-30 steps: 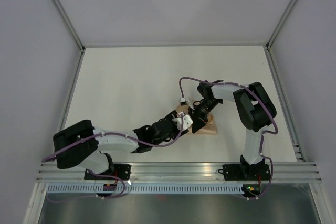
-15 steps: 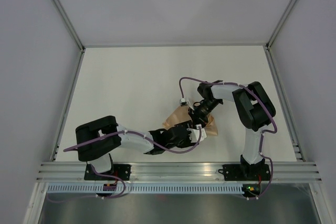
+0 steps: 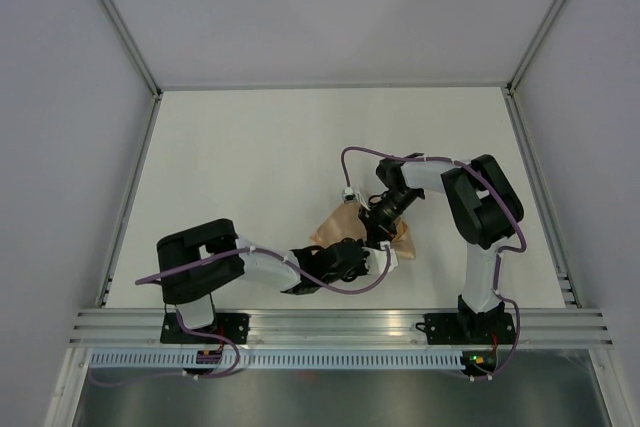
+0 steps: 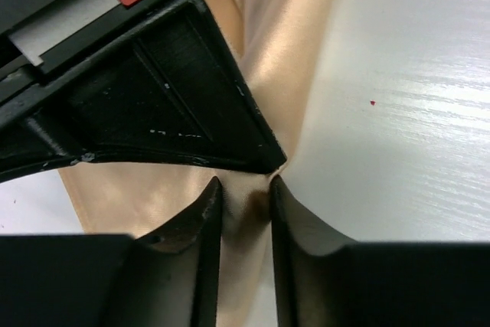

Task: Fold the napkin, place the utensils inside, and roll it up
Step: Roll the napkin at the center of the board.

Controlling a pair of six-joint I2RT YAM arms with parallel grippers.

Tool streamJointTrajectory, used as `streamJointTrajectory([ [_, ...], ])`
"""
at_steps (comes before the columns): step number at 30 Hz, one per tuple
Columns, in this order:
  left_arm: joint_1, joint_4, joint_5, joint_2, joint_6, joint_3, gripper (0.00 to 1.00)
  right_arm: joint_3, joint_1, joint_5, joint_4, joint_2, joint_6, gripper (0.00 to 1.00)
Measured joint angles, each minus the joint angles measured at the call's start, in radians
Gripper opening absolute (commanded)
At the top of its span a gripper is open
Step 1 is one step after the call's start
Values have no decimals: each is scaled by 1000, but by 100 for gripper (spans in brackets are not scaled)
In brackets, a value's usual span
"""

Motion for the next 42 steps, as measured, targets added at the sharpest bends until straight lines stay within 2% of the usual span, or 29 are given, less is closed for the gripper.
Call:
streamJointTrajectory([
  [2, -1, -2, 2, 3, 7, 2, 22, 0, 0, 1, 0, 0, 3, 12],
  [3, -1, -2, 3, 3, 10, 2, 19, 0, 0, 1, 0, 0, 4, 20],
  [5, -1, -2, 7, 3, 12, 2, 12, 0, -1, 1, 0, 0, 8, 27],
  [6, -1, -3, 10, 3, 12, 2, 11, 0, -1, 0, 0, -2, 11, 36],
  [13, 33, -1, 90, -1, 2, 3, 7, -42, 2, 41, 33, -87, 51, 54],
  [20, 108, -17, 240, -16, -51, 4, 4, -80, -54, 125, 204, -292, 154, 57],
  [30, 227, -156, 473, -7, -157, 84, 2, -272, -139, 313, 627, -695, 411, 59],
  [36, 292, -204, 607, 21, -211, 127, 2, -288, -138, 392, 673, -764, 432, 59],
  [40, 327, -243, 692, 51, -237, 168, 2, -356, -138, 424, 680, -832, 404, 59],
  [42, 340, -265, 732, 70, -246, 194, 2, -409, -139, 425, 690, -880, 386, 62],
])
